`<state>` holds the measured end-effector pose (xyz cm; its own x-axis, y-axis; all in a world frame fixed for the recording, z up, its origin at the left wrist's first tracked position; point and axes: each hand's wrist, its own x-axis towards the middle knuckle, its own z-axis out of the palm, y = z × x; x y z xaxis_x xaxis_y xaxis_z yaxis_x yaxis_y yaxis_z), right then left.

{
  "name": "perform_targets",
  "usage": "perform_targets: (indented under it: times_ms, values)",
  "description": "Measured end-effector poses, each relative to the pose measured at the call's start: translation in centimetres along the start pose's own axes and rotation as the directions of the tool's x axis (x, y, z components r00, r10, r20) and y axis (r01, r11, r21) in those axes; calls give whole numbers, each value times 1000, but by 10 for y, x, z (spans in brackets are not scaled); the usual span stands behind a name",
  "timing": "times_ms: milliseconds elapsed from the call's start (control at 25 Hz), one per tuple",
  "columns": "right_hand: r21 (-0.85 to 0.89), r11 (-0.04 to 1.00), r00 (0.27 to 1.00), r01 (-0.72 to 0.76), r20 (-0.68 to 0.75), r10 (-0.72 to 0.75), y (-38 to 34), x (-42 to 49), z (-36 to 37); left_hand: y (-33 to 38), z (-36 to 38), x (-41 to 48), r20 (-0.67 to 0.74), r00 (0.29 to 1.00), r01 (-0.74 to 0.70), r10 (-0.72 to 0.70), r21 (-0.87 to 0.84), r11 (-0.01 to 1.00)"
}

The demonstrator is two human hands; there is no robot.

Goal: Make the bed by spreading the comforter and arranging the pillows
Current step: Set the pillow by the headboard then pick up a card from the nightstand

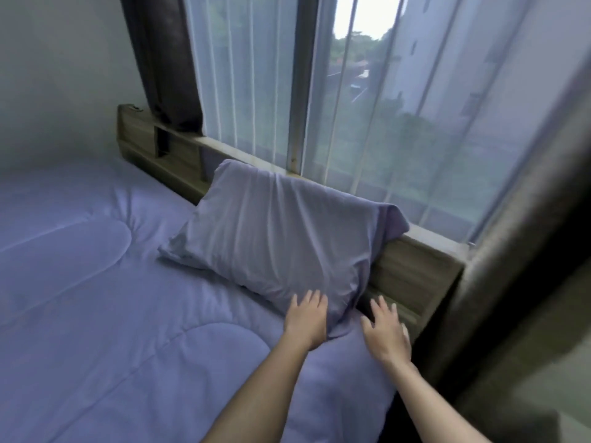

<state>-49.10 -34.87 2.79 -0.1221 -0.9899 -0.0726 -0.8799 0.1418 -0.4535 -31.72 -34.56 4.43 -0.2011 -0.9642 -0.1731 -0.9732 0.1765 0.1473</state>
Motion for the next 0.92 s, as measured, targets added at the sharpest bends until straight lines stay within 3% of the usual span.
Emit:
perform_targets:
  times_ms: [120, 320, 680, 800, 920]
  values:
    - [-148, 989, 993, 16, -110, -32, 30, -60, -46, 55, -12, -38, -117, 979, -161, 166, 54, 986]
    - [-178, 969, 964, -173, -233, 130, 110, -152, -104, 163, -1, -81, -176, 895, -388, 410, 145, 910]
    - [-85, 832, 806, -548, -322, 498, 292, -291, -165, 354, 54, -138, 15, 719, -691, 695, 117, 713]
    - [-70, 773, 758, -630, -272, 593, 356, -331, -166, 422, 89, -156, 77, 678, -734, 731, 116, 669]
    - [-67, 748, 747, -660, -172, 643, 425, -356, -166, 479, 141, -178, 194, 680, -729, 707, 80, 680]
